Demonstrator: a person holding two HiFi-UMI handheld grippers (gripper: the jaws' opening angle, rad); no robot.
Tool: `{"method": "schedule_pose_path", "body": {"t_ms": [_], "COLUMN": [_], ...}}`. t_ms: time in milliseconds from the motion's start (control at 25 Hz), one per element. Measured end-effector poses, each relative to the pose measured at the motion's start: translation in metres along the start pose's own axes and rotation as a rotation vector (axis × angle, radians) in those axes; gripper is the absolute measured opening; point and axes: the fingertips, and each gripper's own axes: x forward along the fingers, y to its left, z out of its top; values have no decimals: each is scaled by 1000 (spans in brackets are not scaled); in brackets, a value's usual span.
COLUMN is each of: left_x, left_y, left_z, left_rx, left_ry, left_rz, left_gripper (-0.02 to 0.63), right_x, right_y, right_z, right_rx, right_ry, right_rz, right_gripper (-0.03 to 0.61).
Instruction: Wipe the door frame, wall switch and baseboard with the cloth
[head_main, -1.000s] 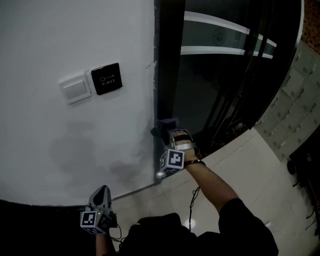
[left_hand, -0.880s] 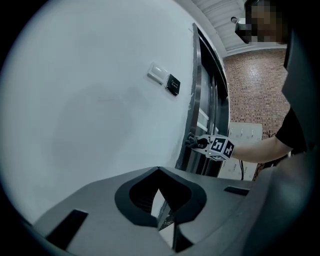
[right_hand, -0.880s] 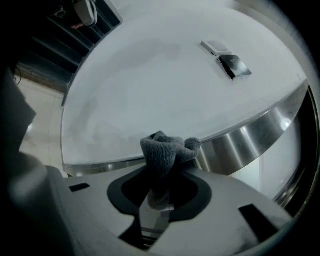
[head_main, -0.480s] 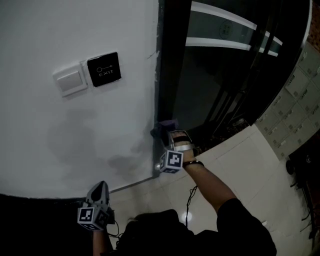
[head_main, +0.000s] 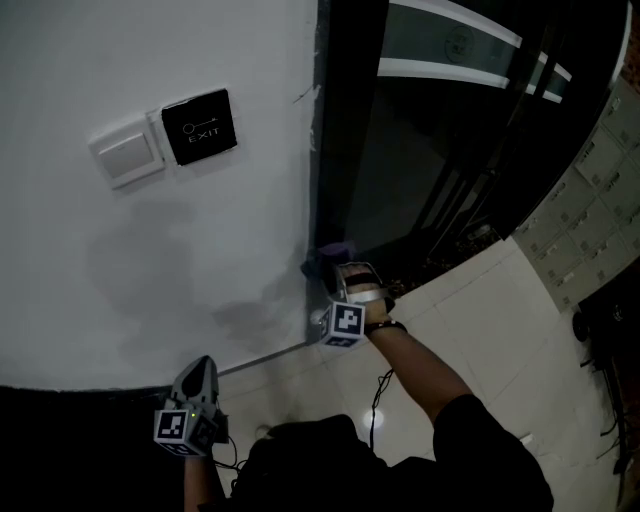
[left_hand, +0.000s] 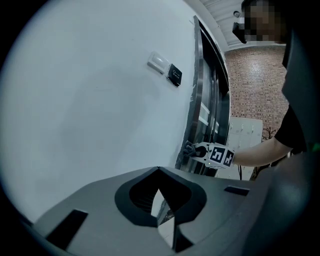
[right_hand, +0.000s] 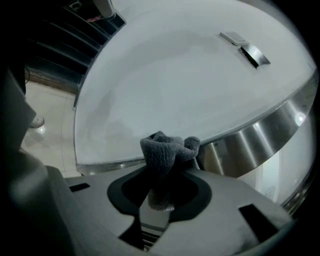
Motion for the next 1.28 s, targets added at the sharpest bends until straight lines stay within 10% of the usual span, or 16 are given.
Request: {"method": "schedule_pose_path", "body": {"t_ms": [1280], "left_x": [-16], "left_y": [27], "left_z": [-45], "left_rx": [-23], "left_ry": [113], "left_rz": [116], "left_gripper": [3], "right_x": [42], "right_y": [117], "right_z": [-20], "right_rx": [24], "right_ry": [10], "right_rz": [229], "right_gripper": [95]}}
